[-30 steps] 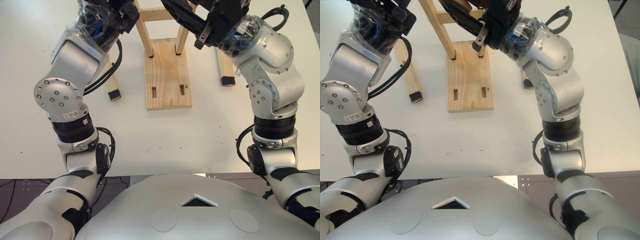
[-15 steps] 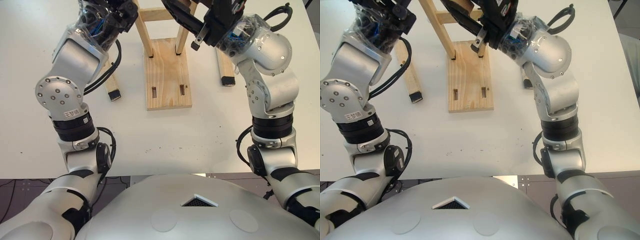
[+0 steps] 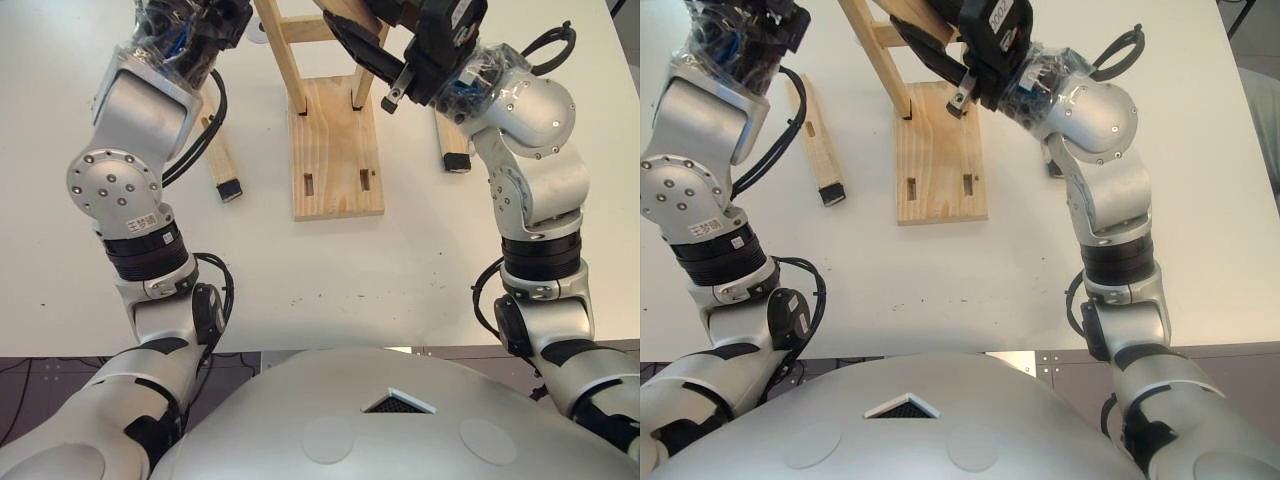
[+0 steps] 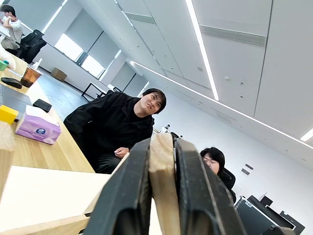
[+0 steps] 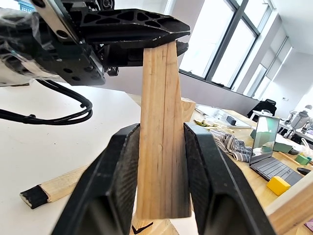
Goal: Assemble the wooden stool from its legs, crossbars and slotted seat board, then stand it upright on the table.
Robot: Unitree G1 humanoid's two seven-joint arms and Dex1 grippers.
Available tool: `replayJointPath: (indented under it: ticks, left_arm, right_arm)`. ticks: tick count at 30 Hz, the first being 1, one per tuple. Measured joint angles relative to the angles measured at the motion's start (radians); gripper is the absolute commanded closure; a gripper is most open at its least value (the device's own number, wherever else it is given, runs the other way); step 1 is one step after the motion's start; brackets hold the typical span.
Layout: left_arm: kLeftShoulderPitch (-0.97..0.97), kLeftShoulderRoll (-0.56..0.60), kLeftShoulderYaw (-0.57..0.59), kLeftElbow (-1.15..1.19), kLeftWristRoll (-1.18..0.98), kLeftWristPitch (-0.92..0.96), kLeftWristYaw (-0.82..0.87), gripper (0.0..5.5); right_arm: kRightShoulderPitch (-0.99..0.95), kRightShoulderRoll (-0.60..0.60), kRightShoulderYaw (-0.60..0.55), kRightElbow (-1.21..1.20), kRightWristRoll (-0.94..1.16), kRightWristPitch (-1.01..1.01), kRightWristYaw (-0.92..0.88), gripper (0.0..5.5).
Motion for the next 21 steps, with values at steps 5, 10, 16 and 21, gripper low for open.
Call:
replayJointPath:
  ticks: [5,10,16,21]
  left_arm:
    - [0.008,-0.028,-0.01,-0.006,0.002,-0.006,0.014,5.12]
    - [-0.011,-0.012,0.025,0.008,-0.02,0.004,0.041,5.12]
    - [-0.072,0.177,0.079,-0.021,-0.042,0.101,0.08,5.12]
    - [-0.054,0.457,0.2,-0.022,-0.014,0.224,0.126,5.12]
  right_arm:
    - [0.001,0.001,0.0,0.008,-0.025,-0.003,0.001,3.85]
    - [0.0,0.005,-0.005,0.008,-0.026,-0.011,-0.003,3.15]
    - [0.002,0.0,0.002,0.009,-0.065,-0.027,-0.019,2.58]
    - [0.044,-0.008,0.008,0.012,-0.12,-0.05,-0.028,2.58]
